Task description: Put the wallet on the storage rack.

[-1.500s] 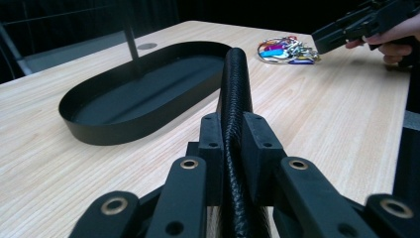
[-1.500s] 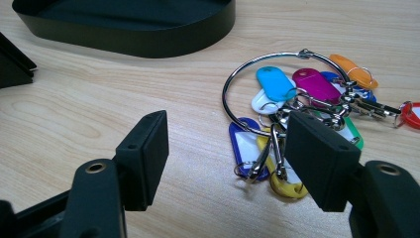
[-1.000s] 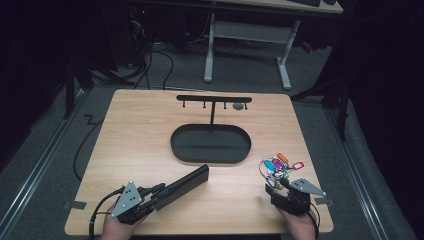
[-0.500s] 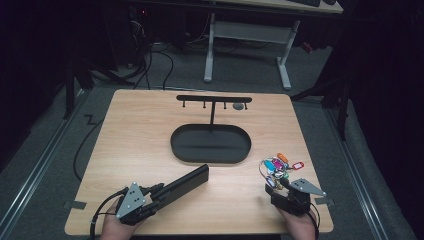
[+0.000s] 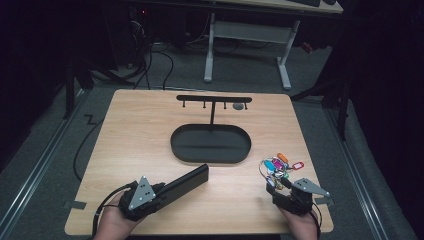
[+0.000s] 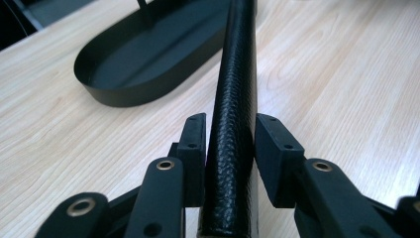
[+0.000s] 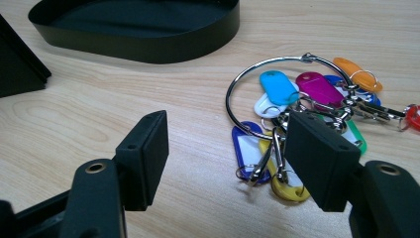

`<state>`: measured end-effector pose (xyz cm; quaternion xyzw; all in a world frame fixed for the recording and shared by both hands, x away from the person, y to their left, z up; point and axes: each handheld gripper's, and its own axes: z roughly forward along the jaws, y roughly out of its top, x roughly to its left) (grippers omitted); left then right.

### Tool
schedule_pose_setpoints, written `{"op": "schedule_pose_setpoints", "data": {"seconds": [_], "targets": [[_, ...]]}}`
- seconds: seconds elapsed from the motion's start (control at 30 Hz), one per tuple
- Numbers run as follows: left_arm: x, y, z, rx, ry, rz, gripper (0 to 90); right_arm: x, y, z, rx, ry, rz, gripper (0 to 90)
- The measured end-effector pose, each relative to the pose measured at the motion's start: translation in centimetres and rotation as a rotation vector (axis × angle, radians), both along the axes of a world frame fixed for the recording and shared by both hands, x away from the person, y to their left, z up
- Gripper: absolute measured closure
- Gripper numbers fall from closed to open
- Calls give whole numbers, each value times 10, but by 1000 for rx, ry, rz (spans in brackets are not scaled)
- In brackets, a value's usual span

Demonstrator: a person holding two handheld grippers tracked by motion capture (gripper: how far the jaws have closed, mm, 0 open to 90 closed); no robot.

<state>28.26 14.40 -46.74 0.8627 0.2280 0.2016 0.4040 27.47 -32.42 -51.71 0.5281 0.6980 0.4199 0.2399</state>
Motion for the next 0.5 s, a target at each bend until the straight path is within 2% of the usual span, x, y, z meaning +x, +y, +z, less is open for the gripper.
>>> {"op": "schedule_pose_setpoints", "data": {"seconds": [0.03,0.13,0.17,0.27,0.3,0.37,0.5], "targets": [[0,-3,4,46,3,-10,663,0,0,0,3,-1,5,341],[0,-9,9,115,9,-33,663,0,0,1,5,-6,13,341],[0,-9,9,115,9,-33,663,0,0,1,5,-6,13,341],[0,-13,12,164,9,-50,650,0,0,2,12,-8,14,342],[1,-14,12,191,15,-61,637,0,0,2,13,-8,15,342],[2,-14,13,205,23,-64,632,0,0,2,13,-8,16,342],[6,-16,18,266,51,-79,631,0,0,3,12,-11,18,342]]}}
